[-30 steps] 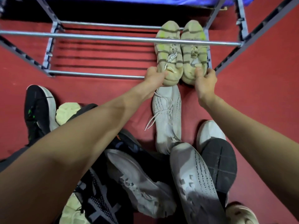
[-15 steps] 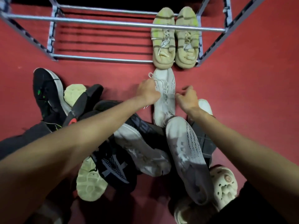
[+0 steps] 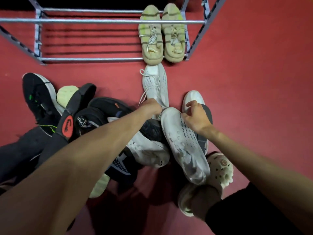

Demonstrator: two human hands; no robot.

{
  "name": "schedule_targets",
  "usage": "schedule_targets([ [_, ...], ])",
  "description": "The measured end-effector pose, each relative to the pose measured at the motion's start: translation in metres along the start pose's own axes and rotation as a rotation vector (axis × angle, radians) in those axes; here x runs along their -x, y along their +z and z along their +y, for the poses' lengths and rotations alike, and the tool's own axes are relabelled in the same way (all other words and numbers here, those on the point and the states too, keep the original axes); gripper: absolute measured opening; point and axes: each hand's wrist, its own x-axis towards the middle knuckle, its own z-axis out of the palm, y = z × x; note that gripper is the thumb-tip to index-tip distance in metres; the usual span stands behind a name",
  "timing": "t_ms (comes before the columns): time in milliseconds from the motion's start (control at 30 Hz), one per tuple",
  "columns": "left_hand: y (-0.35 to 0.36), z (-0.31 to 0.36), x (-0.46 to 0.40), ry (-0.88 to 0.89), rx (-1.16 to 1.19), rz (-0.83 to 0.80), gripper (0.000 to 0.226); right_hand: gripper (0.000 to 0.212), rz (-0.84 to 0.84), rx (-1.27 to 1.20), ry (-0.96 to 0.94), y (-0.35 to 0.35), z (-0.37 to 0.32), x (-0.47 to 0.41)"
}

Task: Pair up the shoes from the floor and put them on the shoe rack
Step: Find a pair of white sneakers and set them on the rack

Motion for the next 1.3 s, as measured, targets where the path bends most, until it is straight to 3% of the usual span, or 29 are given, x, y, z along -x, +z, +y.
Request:
schedule_targets([
  [133, 0.003, 0.002, -0.001, -0.034, -0.012, 0.011, 0.041, 0.037, -0.033, 0.050, 0.018, -0.004, 0.009, 0.014],
  [333, 0.009, 0.001, 0.010, -0.047, -0.015, 0.236, 0.039, 0.039, -0.071, 0.079, 0.045, 0.003, 0.011, 0.029],
  [567, 0.002, -0.001, 0.030, -0.026, 0.165, 0.289, 0.044, 0.041, -0.030, 0.017, 0.142, 0.001, 0.006, 0.039],
  [767, -0.012, -0.015, 0.048, 0.066, 0.295, 0.379, 0.047, 0.092, -0.292, 0.010, 0.084, 0.005, 0.009, 0.065],
  [900, -0.024, -0.022, 0.064, 0.017, 0.485, 0.301, 0.060, 0.119, -0.319, -0.012, 0.130, 0.011, 0.013, 0.074],
  [1100, -0.041, -0.038, 0.085, 0.055, 0.448, 0.340, 0.040, 0.095, -0.284, 0.072, 0.095, 0.020, 0.006, 0.085],
  [1200, -0.053, -0.057, 0.098, 0.052, 0.415, 0.369, 0.045, 0.083, -0.291, 0.158, 0.133, 0.023, -0.002, 0.091],
  [1300, -0.062, -0.082, 0.117, 0.088, 0.475, 0.371, 0.027, 0.046, -0.223, 0.212, 0.096, 0.029, -0.002, 0.096],
])
